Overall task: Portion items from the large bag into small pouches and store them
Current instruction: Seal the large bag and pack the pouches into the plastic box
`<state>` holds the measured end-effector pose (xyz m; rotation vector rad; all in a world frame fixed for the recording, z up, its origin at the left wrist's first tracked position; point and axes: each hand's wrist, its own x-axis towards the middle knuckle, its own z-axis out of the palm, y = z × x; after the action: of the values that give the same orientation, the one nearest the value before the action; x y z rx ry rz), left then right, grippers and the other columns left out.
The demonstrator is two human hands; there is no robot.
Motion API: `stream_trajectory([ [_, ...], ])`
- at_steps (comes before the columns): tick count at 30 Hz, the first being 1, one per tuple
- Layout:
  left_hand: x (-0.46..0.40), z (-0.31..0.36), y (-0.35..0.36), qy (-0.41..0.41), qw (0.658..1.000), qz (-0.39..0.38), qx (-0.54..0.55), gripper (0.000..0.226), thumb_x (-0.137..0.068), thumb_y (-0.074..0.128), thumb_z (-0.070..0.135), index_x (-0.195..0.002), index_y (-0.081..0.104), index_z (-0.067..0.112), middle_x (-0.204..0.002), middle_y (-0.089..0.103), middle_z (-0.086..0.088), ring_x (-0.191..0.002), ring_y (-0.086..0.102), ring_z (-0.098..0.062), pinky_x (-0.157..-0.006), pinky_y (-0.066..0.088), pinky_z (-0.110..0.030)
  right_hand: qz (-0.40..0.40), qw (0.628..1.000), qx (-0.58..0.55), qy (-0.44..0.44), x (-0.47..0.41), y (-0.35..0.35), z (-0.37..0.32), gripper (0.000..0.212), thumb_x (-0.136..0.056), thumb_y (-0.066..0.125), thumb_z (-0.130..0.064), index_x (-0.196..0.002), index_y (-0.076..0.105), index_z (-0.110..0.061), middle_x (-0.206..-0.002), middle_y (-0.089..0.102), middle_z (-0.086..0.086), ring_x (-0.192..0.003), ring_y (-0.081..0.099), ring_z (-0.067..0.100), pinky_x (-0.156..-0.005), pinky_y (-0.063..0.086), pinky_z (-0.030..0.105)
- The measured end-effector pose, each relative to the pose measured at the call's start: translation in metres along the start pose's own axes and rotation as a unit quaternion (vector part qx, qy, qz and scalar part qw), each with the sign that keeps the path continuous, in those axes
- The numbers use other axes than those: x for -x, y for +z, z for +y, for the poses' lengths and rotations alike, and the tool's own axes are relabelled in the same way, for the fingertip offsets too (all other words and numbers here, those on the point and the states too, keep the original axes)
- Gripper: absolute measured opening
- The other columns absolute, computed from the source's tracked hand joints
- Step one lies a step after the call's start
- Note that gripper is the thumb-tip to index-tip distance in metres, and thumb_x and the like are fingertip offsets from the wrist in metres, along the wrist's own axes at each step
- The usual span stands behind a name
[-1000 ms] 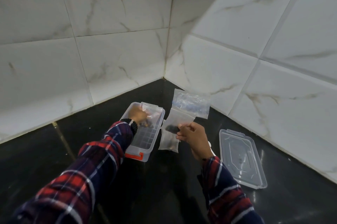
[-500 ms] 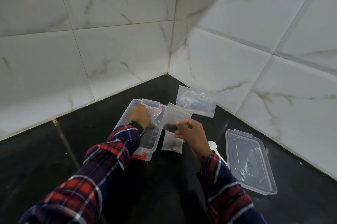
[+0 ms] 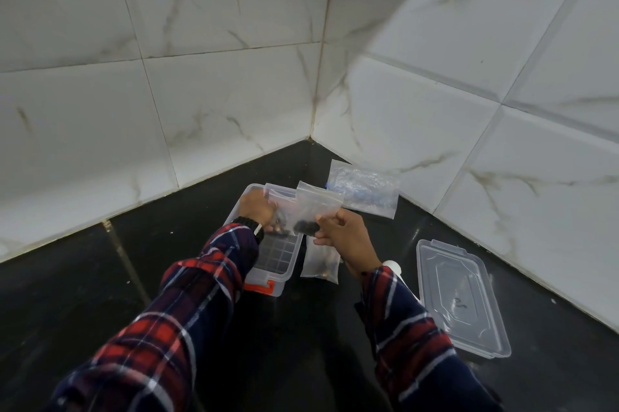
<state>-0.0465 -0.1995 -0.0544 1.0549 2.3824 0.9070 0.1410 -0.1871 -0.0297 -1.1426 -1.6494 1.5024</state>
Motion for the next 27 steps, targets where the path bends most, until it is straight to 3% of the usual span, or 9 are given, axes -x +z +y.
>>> stream_trajectory([
  [3, -0.003, 0.0, 0.002, -0.009, 1.0, 0.003, 0.026, 0.025, -0.098, 0.048, 0.014, -0.096, 0.063, -0.005, -0.072, 0.063, -0.01, -0.05, 0.057, -0.013, -0.04, 0.043, -0.008, -0.003, 1.0, 0.006, 0.004, -0.002, 0.003, -0.001, 0.013, -0.093, 0.059, -0.015, -0.09, 0.063, -0.004, -0.07, 0.064, 0.006, -0.064, 0.063, 0.015, -0.073, 0.059, 0.035],
  [6, -0.008, -0.002, -0.001, -0.022, 0.998, 0.012, 0.058, 0.023, -0.095, 0.048, 0.011, -0.092, 0.065, -0.005, -0.092, 0.068, -0.02, -0.069, 0.07, -0.032, -0.062, 0.06, -0.035, 0.001, 1.0, 0.01, 0.008, -0.003, 0.004, -0.001, 0.012, -0.093, 0.059, -0.015, -0.088, 0.063, -0.004, -0.069, 0.064, 0.005, -0.062, 0.063, 0.014, -0.07, 0.059, 0.033],
  [9, -0.007, -0.001, -0.007, -0.045, 0.995, 0.015, 0.087, 0.029, -0.096, 0.052, 0.02, -0.091, 0.064, -0.005, -0.094, 0.068, -0.022, -0.064, 0.07, -0.027, -0.053, 0.058, -0.029, 0.004, 1.0, 0.02, 0.008, -0.006, 0.005, -0.004, 0.012, -0.092, 0.059, -0.013, -0.085, 0.064, -0.005, -0.067, 0.064, 0.005, -0.059, 0.063, 0.013, -0.066, 0.058, 0.029],
  [11, -0.006, -0.001, -0.011, -0.042, 0.997, 0.014, 0.071, 0.031, -0.094, 0.053, 0.026, -0.096, 0.064, -0.003, -0.095, 0.067, -0.018, -0.073, 0.067, -0.026, -0.064, 0.055, -0.029, 0.005, 0.999, 0.032, 0.007, -0.009, 0.008, -0.007, 0.013, -0.092, 0.057, -0.011, -0.081, 0.064, -0.007, -0.068, 0.064, 0.005, -0.059, 0.061, 0.014, -0.061, 0.056, 0.027],
  [14, -0.001, 0.001, -0.019, -0.039, 0.995, 0.023, 0.089, 0.021, -0.088, 0.048, 0.012, -0.098, 0.059, -0.002, -0.097, 0.065, -0.018, -0.087, 0.064, -0.033, -0.082, 0.052, -0.033, 0.006, 0.998, 0.07, 0.0, -0.014, 0.015, -0.012, 0.017, -0.09, 0.056, -0.009, -0.074, 0.062, -0.007, -0.065, 0.062, 0.005, -0.058, 0.059, 0.014, -0.054, 0.053, 0.024],
  [17, 0.02, 0.002, -0.034, -0.026, 0.981, 0.008, 0.193, 0.016, -0.084, 0.046, 0.002, -0.073, 0.058, 0.004, -0.086, 0.067, -0.016, -0.082, 0.065, -0.029, -0.081, 0.056, -0.041, -0.009, 0.992, 0.124, -0.017, -0.022, 0.024, -0.015, 0.014, -0.086, 0.058, -0.009, -0.077, 0.065, -0.001, -0.072, 0.067, 0.014, -0.062, 0.061, 0.019, -0.058, 0.055, 0.03],
  [20, 0.043, 0.0, -0.043, -0.003, 0.957, -0.055, 0.286, 0.027, -0.084, 0.047, -0.008, -0.067, 0.046, 0.013, -0.074, 0.05, -0.01, -0.07, 0.052, -0.019, -0.066, 0.047, -0.031, -0.014, 0.983, 0.179, -0.035, -0.033, 0.034, -0.02, 0.011, -0.083, 0.061, -0.011, -0.08, 0.065, -0.001, -0.084, 0.07, 0.02, -0.07, 0.065, 0.025, -0.067, 0.058, 0.038],
  [23, 0.049, -0.006, -0.045, 0.008, 0.961, -0.073, 0.265, 0.025, -0.079, 0.055, -0.009, -0.07, 0.048, 0.014, -0.073, 0.051, -0.005, -0.071, 0.052, -0.018, -0.064, 0.045, -0.031, -0.019, 0.968, 0.244, -0.051, -0.042, 0.043, -0.025, 0.013, -0.082, 0.063, -0.009, -0.07, 0.059, -0.008, -0.085, 0.069, 0.02, -0.082, 0.067, 0.033, -0.078, 0.056, 0.046],
  [27, 0.038, -0.011, -0.039, 0.018, 0.983, -0.035, 0.179, 0.029, -0.08, 0.059, -0.01, -0.065, 0.065, 0.014, -0.087, 0.068, -0.003, -0.087, 0.062, -0.017, -0.081, 0.05, -0.029, -0.024, 0.943, 0.329, -0.048, -0.048, 0.048, -0.026, 0.026, -0.085, 0.058, -0.013, -0.06, 0.049, -0.01, -0.067, 0.055, 0.005, -0.071, 0.055, 0.021, -0.065, 0.049, 0.026],
])
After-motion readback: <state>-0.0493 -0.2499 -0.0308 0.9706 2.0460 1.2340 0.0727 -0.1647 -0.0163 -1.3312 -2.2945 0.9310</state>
